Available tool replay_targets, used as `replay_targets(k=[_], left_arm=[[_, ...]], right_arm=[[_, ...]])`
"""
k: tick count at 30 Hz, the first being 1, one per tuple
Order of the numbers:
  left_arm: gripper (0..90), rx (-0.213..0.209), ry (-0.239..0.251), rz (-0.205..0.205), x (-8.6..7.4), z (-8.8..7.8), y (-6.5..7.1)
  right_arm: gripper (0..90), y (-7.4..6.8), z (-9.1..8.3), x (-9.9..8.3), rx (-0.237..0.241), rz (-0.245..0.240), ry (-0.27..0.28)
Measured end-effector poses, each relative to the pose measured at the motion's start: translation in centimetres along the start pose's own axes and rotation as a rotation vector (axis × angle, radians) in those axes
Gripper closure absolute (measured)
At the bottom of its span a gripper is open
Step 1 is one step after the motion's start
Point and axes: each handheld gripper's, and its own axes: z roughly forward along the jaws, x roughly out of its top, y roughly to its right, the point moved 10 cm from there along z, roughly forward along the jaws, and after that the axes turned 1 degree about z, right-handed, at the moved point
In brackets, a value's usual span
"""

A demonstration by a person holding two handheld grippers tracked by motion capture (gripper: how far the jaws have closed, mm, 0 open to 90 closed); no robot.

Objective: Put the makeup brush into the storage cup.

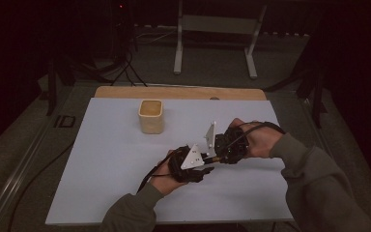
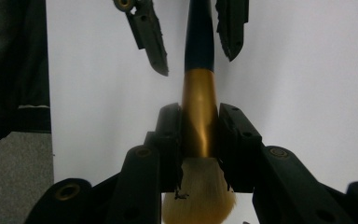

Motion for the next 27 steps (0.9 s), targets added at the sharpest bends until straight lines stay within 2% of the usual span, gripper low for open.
replay_targets(k=[9, 12, 17, 20, 23, 27], left_arm=[[65.0, -0.025, -0.008, 0.003, -0.05, -0.15, 0.04], [71.1, -0.034, -0.016, 0.003, -0.16, -0.15, -0.06], [74.6, -0.038, -0.025, 0.03, -0.11, -0.07, 0.43], [75.4, -0.027, -0.021, 0.026, -0.08, -0.03, 0.26], [75.5, -0.022, -0.025, 0.026, -0.15, -0.12, 0.09], [75.6, -0.016, -0.029, 0.028, -0.2, -0.24, -0.02]], right_arm=[[70.4, -0.06, 0.07, -0.04, 0.003, -0.013, -0.007], [70.3, -0.19, 0.18, -0.01, 0.008, -0.015, -0.012], [68.6, -0.21, 0.28, -0.08, 0.012, -0.024, -0.011], [56.9, -0.09, 0.19, -0.04, 0.01, -0.013, 0.003], [48.9, -0.03, 0.1, -0.07, 0.001, -0.011, 0.005], [40.9, 0.49, -0.28, 0.03, -0.041, 0.005, 0.032]])
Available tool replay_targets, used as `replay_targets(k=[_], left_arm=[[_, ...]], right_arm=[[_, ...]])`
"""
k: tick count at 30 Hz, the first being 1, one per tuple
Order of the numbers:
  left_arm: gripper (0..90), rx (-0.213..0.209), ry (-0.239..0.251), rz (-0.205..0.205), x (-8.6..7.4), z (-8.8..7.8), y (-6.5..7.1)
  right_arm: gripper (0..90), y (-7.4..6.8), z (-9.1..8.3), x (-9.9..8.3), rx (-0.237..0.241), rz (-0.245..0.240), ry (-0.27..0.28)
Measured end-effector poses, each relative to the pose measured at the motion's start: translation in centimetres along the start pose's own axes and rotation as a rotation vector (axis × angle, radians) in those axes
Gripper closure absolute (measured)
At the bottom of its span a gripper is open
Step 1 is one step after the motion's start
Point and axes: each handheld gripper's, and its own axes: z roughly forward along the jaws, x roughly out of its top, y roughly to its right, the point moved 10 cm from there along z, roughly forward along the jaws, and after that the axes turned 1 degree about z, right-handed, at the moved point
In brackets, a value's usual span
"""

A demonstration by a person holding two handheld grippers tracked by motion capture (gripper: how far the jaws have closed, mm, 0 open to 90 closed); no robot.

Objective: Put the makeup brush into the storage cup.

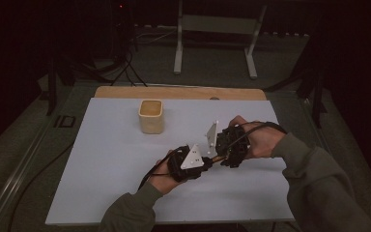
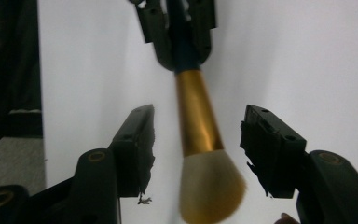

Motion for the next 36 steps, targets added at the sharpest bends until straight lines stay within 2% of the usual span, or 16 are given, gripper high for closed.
replay_targets(k=[5, 9, 21, 29, 36], left_arm=[[75.6, 0.01, 0.008, -0.011, 0.0, -0.1, -0.3], [75.6, 0.016, 0.007, -0.02, -0.1, -0.3, -0.5], [75.6, 0.047, 0.017, -0.062, -1.0, -1.2, -1.5], [75.6, 0.078, 0.025, -0.092, -1.6, -2.1, -2.5], [75.6, 0.103, 0.031, -0.116, -2.2, -2.9, -3.3]], right_arm=[[38.2, 0.2, -0.6, 0.3, -0.019, 0.018, 0.039], [35.6, 0.7, -1.2, 0.3, -0.052, 0.03, 0.075], [33.1, 1.5, -3.3, -0.6, -0.096, 0.118, 0.192], [31.7, 1.6, -4.1, -1.4, -0.122, 0.156, 0.246], [30.9, 1.5, -4.2, -2.5, -0.128, 0.188, 0.269]])
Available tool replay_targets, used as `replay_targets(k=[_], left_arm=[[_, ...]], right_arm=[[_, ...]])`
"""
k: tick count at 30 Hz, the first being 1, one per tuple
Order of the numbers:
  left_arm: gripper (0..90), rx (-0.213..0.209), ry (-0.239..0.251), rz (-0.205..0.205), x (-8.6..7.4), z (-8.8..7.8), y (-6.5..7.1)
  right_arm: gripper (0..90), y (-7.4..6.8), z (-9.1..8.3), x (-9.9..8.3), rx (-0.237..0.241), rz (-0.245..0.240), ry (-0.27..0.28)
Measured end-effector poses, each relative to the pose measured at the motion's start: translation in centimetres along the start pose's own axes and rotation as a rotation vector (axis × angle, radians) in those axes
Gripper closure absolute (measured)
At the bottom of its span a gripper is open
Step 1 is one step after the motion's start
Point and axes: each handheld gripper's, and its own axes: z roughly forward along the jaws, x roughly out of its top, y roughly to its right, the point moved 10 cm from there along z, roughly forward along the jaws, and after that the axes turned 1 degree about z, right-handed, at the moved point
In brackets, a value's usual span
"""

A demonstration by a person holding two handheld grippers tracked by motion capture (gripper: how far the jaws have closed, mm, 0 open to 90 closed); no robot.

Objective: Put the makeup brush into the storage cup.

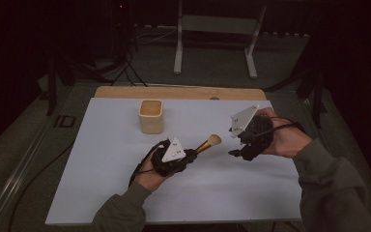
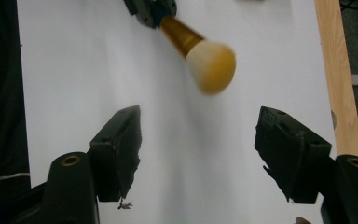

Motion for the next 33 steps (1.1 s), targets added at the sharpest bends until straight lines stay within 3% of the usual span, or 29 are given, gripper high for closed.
replay_targets(k=[16, 21, 33], left_arm=[[75.6, 0.069, 0.02, -0.045, -0.9, -2.2, -2.2], [75.6, 0.083, 0.028, -0.056, -0.9, -2.6, -2.7], [75.6, 0.111, 0.044, -0.069, -0.9, -3.3, -3.5]], right_arm=[[26.4, -0.2, 0.4, -0.8, -0.026, 0.047, 0.065], [20.3, -0.3, 1.0, -1.0, -0.049, 0.063, 0.069], [18.9, -0.6, 1.2, -0.7, -0.083, 0.078, 0.11]])
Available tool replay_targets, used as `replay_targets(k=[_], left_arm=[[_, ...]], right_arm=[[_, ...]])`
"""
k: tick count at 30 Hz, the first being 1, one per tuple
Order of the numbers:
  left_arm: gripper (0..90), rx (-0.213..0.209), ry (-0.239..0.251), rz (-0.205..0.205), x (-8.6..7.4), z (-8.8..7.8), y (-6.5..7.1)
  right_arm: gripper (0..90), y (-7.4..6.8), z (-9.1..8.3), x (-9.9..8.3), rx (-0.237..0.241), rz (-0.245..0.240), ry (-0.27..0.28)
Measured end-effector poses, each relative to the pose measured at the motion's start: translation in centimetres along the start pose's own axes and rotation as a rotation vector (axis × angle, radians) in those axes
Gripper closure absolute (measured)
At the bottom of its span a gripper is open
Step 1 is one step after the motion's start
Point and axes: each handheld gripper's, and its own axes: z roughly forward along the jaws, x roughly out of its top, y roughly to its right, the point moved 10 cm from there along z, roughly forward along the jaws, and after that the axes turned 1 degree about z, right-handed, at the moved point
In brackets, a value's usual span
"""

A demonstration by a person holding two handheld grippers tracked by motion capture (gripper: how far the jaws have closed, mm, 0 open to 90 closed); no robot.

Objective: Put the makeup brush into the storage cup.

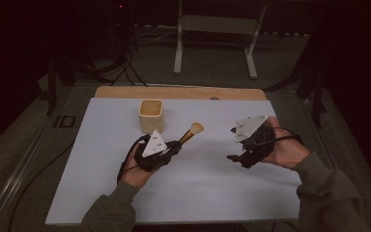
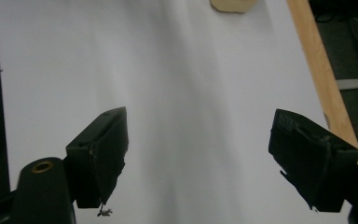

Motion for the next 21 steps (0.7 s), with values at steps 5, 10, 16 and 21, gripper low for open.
replay_targets(k=[5, 10, 16, 21], left_arm=[[75.6, 0.012, 0.013, -0.011, 0.2, -0.3, -0.4], [75.6, 0.026, 0.019, -0.013, 0.4, -0.5, -0.8], [75.6, 0.048, 0.03, -0.023, 0.6, -1.0, -1.4], [75.6, 0.069, 0.035, -0.031, 0.6, -1.4, -2.1]], right_arm=[[18.2, -0.2, -0.2, 0.0, -0.003, 0.017, 0.021], [18.2, -0.6, 0.0, 0.0, -0.005, 0.023, 0.033], [18.4, -0.8, 0.1, -0.2, -0.014, 0.045, 0.054], [18.3, -0.9, 0.2, -0.7, -0.021, 0.074, 0.072]])
